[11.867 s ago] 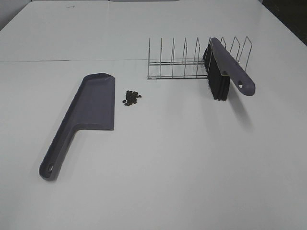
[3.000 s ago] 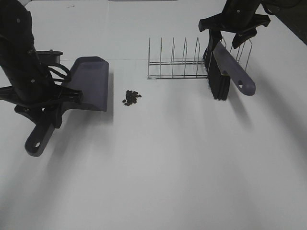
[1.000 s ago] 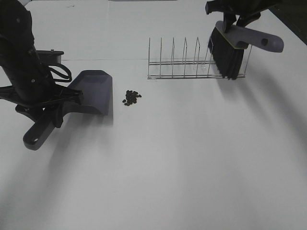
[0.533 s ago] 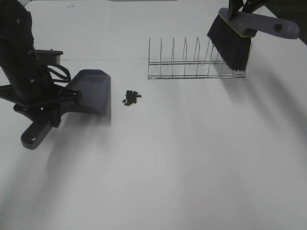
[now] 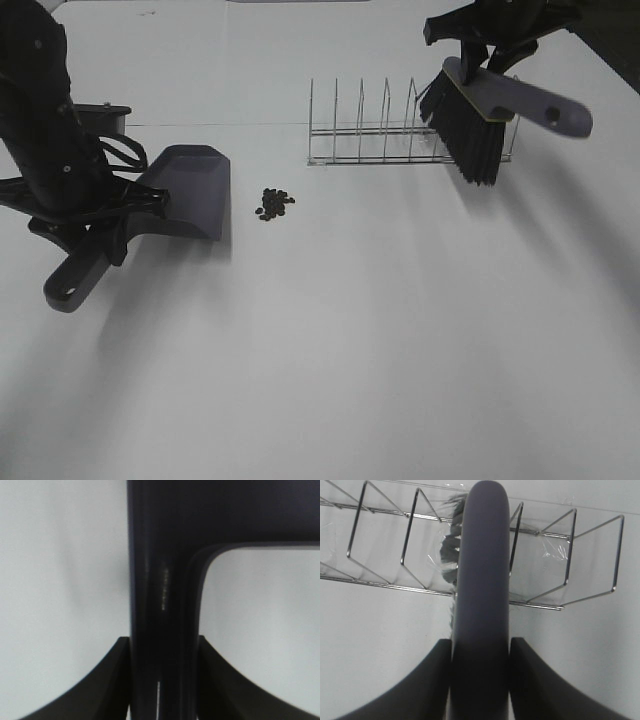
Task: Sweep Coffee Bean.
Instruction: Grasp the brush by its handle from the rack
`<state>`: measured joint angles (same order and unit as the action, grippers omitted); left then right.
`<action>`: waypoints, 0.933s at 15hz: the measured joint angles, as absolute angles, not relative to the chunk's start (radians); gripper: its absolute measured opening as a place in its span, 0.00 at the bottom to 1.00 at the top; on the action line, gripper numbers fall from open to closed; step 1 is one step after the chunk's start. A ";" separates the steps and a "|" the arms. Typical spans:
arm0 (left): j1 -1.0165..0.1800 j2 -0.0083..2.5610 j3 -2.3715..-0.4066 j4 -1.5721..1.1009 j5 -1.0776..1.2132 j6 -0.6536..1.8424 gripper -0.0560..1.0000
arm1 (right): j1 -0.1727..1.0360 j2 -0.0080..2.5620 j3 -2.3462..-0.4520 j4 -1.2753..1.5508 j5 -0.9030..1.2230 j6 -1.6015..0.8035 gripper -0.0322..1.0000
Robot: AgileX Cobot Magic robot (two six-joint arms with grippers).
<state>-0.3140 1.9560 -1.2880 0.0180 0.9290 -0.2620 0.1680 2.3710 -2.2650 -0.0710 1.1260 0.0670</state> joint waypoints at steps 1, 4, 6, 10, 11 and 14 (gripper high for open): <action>-0.314 1.956 -1.288 0.019 0.929 -0.262 0.38 | 0.168 2.386 -2.265 -0.076 1.120 0.067 0.32; -0.314 1.956 -1.288 0.019 0.929 -0.262 0.38 | 0.168 2.437 -2.265 -0.082 1.109 0.066 0.32; -0.314 1.956 -1.288 0.019 0.929 -0.262 0.38 | 0.170 2.448 -2.267 -0.071 1.105 0.065 0.32; -0.314 1.956 -1.288 0.019 0.929 -0.262 0.38 | 0.170 2.463 -2.276 -0.057 1.106 0.064 0.32; -0.314 1.956 -1.288 0.019 0.928 -0.262 0.38 | 0.170 2.468 -2.280 -0.050 1.107 0.064 0.32; -0.314 1.956 -1.288 0.019 0.928 -0.262 0.38 | 0.170 2.495 -2.285 -0.042 1.126 0.064 0.39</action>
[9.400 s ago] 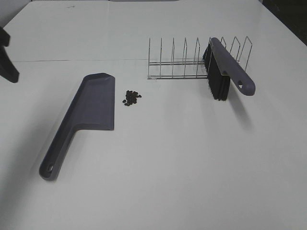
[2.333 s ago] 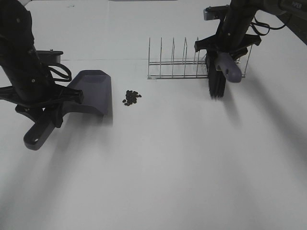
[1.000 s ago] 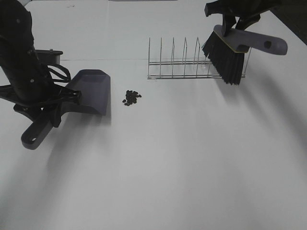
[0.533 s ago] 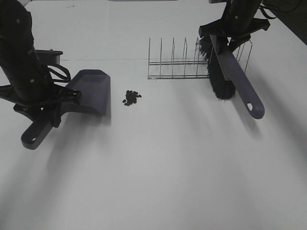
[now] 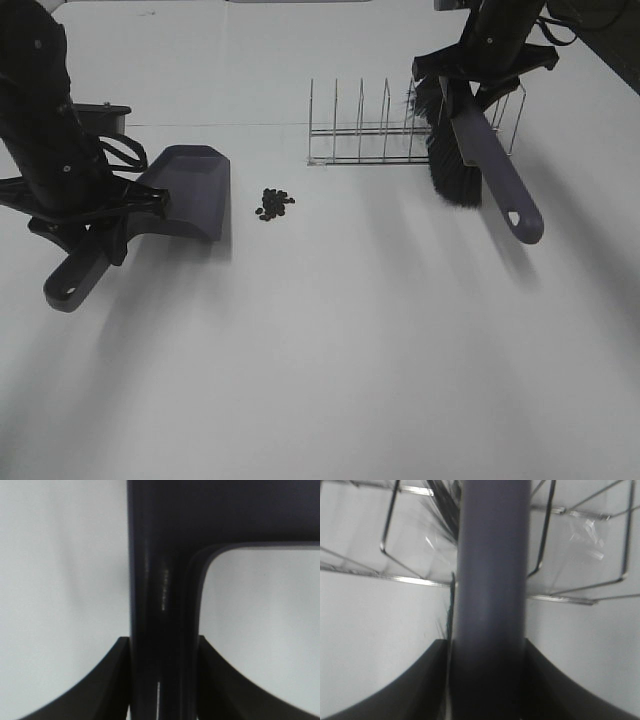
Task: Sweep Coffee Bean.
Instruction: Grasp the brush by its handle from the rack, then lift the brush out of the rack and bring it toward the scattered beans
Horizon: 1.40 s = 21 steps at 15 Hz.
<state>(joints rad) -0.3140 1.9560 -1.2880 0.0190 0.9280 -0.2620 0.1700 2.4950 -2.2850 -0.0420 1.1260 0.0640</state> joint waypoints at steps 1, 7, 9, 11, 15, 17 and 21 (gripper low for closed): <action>-0.314 1.956 -1.288 0.019 0.928 -0.262 0.38 | 0.170 2.528 -2.276 -0.040 1.145 0.064 0.44; -0.314 1.956 -1.288 0.019 0.927 -0.262 0.38 | 0.168 2.544 -2.271 -0.040 1.160 0.063 0.31; -0.314 1.956 -1.288 0.019 0.927 -0.262 0.38 | 0.168 2.541 -2.271 -0.039 1.162 0.063 0.31; -0.314 1.956 -1.288 0.019 0.927 -0.262 0.38 | 0.168 2.534 -2.271 -0.039 1.163 0.063 0.31; -0.314 1.956 -1.288 0.019 0.927 -0.262 0.38 | 0.168 2.462 -2.270 -0.043 1.164 0.063 0.31; -0.314 1.956 -1.288 0.019 0.927 -0.262 0.38 | 0.168 2.373 -2.270 -0.043 1.209 0.063 0.31; -0.314 1.956 -1.288 0.019 0.927 -0.262 0.38 | 0.169 2.318 -2.270 -0.015 1.222 0.050 0.31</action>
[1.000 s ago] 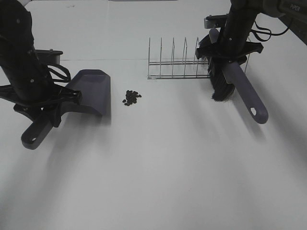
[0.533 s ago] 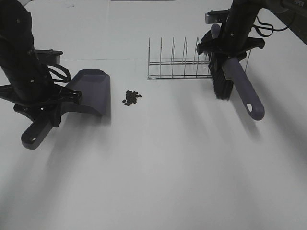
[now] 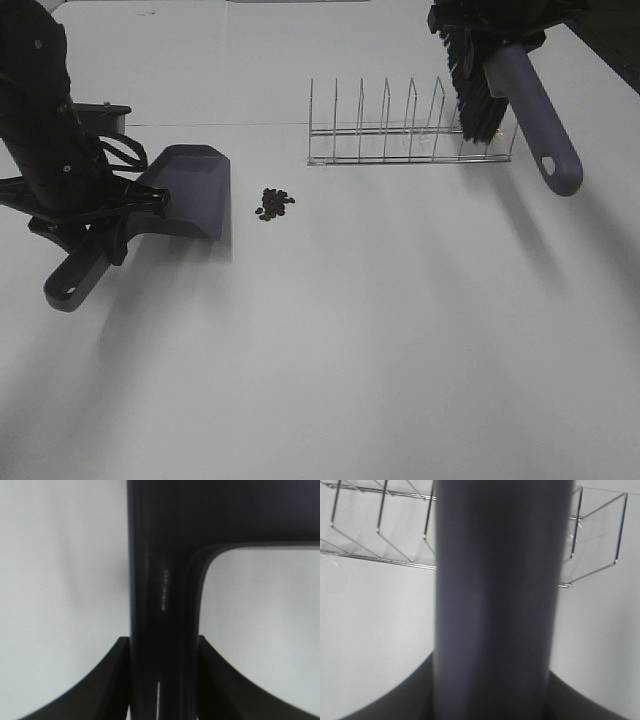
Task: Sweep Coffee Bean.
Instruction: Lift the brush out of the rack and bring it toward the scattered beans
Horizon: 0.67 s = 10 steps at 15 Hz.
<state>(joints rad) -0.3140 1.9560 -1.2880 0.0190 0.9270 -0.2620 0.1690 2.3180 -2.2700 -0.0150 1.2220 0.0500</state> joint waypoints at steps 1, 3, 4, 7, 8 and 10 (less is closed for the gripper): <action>-0.314 1.956 -1.288 0.019 0.927 -0.262 0.38 | 0.175 2.305 -2.270 0.000 1.222 0.044 0.31; -0.314 1.956 -1.288 0.021 0.925 -0.262 0.38 | 0.219 2.267 -2.231 -0.008 1.222 0.044 0.31; -0.314 1.956 -1.288 0.028 0.921 -0.262 0.38 | 0.247 2.236 -2.191 -0.015 1.222 0.044 0.31; -0.314 1.956 -1.288 0.070 0.913 -0.276 0.38 | 0.315 2.175 -2.087 -0.023 1.223 0.045 0.31; -0.314 1.931 -1.286 0.117 0.902 -0.309 0.38 | 0.332 2.159 -2.034 -0.046 1.230 0.053 0.31; -0.314 1.886 -1.255 0.142 0.856 -0.342 0.38 | 0.332 2.159 -2.010 -0.060 1.231 0.063 0.31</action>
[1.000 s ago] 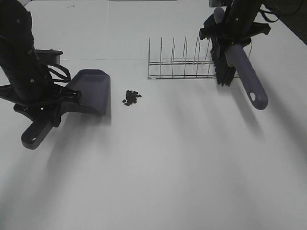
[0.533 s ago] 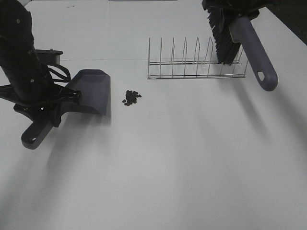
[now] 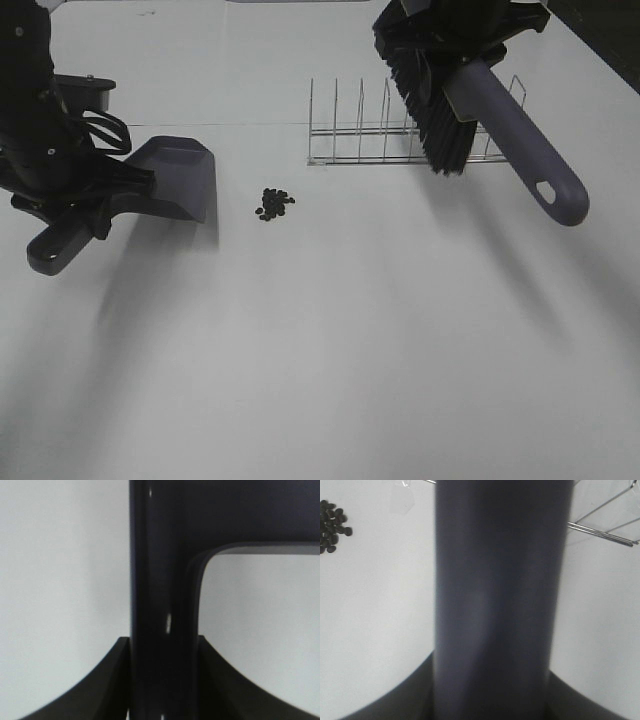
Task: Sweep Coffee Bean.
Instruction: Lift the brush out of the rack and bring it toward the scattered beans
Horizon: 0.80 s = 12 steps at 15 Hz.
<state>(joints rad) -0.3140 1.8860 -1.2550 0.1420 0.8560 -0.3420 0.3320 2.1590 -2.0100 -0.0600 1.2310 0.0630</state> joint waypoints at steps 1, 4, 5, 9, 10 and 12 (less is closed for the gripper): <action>-0.314 1.865 -1.214 0.144 0.826 -0.354 0.38 | 0.331 2.159 -2.004 -0.061 1.231 0.063 0.31; -0.334 1.850 -1.095 0.153 0.735 -0.386 0.38 | 0.331 2.158 -1.982 -0.042 1.230 0.063 0.31; -0.355 1.850 -1.049 0.150 0.687 -0.399 0.38 | 0.331 2.158 -1.970 -0.041 1.230 0.063 0.31; -0.411 1.871 -1.010 0.116 0.599 -0.425 0.38 | 0.331 2.158 -1.956 -0.041 1.231 0.063 0.31; -0.411 1.896 -1.010 0.104 0.622 -0.428 0.38 | 0.331 2.158 -1.956 -0.041 1.231 0.063 0.31; -0.407 1.915 -1.010 0.090 0.649 -0.442 0.38 | 0.331 2.158 -1.956 -0.041 1.231 0.063 0.31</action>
<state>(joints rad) -0.4070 1.9150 -1.0100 0.0900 0.6490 -0.4420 0.3310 2.1580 -1.9560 -0.0410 1.2310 0.0630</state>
